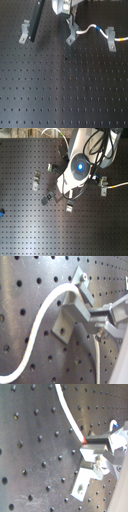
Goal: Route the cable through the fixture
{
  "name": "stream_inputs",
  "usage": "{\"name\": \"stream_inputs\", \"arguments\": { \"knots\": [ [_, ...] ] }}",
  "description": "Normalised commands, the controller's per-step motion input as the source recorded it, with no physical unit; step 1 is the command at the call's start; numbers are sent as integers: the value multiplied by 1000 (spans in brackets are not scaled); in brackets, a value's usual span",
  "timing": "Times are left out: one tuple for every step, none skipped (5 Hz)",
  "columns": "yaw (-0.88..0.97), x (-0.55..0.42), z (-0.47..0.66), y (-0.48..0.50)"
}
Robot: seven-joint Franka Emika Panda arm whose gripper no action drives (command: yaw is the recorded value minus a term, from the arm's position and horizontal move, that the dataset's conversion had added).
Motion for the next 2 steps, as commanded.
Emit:
{"name": "stream_inputs", "arguments": {
  "knots": [
    [86, -374, -5, 134],
    [0, 0, -21, -1]
  ]
}}
